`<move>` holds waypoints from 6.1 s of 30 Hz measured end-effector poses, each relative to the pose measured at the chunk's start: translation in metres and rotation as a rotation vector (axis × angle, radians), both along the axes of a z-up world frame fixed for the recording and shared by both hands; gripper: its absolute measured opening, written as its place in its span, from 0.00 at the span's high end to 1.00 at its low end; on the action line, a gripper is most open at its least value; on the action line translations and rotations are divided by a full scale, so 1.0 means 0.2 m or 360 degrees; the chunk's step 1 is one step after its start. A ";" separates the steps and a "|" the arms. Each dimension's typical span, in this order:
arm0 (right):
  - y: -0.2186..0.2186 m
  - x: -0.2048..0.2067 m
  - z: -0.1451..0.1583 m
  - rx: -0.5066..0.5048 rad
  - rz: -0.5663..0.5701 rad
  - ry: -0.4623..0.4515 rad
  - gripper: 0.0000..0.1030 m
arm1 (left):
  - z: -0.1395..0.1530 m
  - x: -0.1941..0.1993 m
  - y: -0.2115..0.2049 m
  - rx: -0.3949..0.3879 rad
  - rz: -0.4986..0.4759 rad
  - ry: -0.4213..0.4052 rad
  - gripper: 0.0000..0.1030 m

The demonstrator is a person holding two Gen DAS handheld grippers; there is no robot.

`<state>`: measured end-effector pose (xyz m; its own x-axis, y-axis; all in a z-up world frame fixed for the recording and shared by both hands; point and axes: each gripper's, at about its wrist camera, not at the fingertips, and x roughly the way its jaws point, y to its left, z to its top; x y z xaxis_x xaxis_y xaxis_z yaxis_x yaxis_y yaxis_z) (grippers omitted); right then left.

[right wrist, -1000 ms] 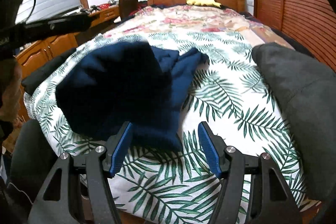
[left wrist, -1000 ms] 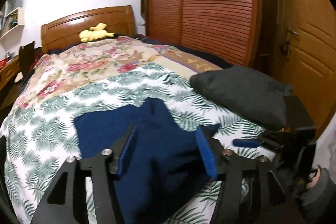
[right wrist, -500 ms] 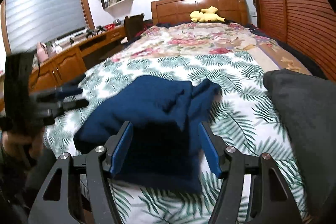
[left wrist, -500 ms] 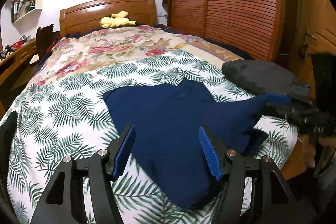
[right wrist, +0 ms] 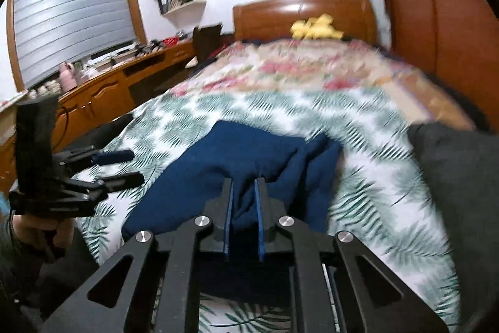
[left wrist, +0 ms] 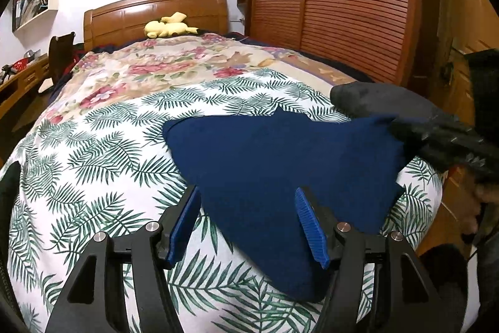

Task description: Fold large clothes

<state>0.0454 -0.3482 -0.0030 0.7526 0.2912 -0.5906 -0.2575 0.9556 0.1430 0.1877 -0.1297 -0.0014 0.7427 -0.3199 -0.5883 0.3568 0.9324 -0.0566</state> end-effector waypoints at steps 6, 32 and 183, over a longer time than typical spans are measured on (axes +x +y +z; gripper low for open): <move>-0.13 -0.05 -0.10 -0.0180 -0.0164 0.0163 0.87 | -0.01 -0.02 0.03 -0.0051 -0.0031 -0.0013 0.37; 0.13 0.02 -0.44 -0.0227 -0.0202 0.0421 0.43 | -0.06 0.19 0.08 -0.0085 -0.0072 -0.0005 0.22; -1.34 -0.35 -0.05 -0.0295 -0.0988 0.0248 0.52 | 0.05 0.29 -0.90 -0.0044 -0.0748 -0.0165 0.06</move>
<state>-0.0240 -0.6167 -0.0133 0.6495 -0.2855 -0.7048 0.3588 0.9322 -0.0470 0.2448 -0.3106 0.0088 0.5681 -0.6496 -0.5052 0.7444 0.6674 -0.0211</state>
